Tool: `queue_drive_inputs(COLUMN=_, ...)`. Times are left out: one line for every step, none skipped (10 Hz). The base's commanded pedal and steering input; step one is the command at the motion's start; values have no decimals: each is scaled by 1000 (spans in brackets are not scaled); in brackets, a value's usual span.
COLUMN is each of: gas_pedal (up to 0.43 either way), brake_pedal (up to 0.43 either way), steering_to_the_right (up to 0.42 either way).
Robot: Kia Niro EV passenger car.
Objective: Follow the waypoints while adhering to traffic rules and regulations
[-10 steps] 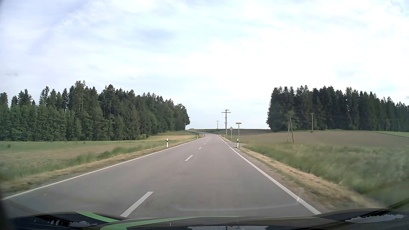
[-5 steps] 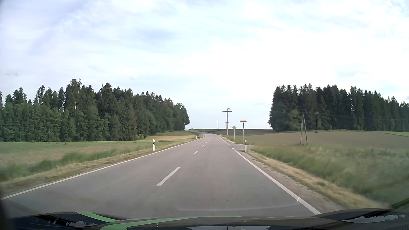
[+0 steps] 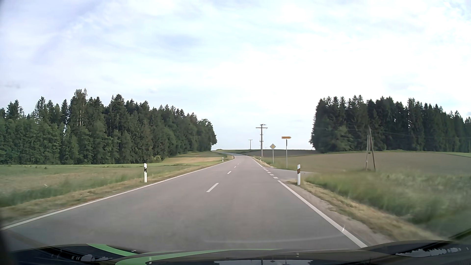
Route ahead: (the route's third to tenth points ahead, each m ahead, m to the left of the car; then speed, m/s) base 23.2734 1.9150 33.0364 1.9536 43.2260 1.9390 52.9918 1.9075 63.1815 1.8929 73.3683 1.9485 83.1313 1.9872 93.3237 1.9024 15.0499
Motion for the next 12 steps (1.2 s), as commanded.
queue_drive_inputs(gas_pedal=311, brake_pedal=0, steering_to_the_right=2)
queue_drive_inputs(gas_pedal=319, brake_pedal=0, steering_to_the_right=2)
queue_drive_inputs(gas_pedal=339, brake_pedal=0, steering_to_the_right=2)
queue_drive_inputs(gas_pedal=350, brake_pedal=0, steering_to_the_right=1)
queue_drive_inputs(gas_pedal=350, brake_pedal=0, steering_to_the_right=1)
queue_drive_inputs(gas_pedal=350, brake_pedal=0, steering_to_the_right=1)
queue_drive_inputs(gas_pedal=350, brake_pedal=0, steering_to_the_right=1)
queue_drive_inputs(gas_pedal=350, brake_pedal=0, steering_to_the_right=1)
queue_drive_inputs(gas_pedal=350, brake_pedal=0, steering_to_the_right=0)
queue_drive_inputs(gas_pedal=350, brake_pedal=0, steering_to_the_right=1)
queue_drive_inputs(gas_pedal=350, brake_pedal=0, steering_to_the_right=0)
queue_drive_inputs(gas_pedal=350, brake_pedal=0, steering_to_the_right=0)
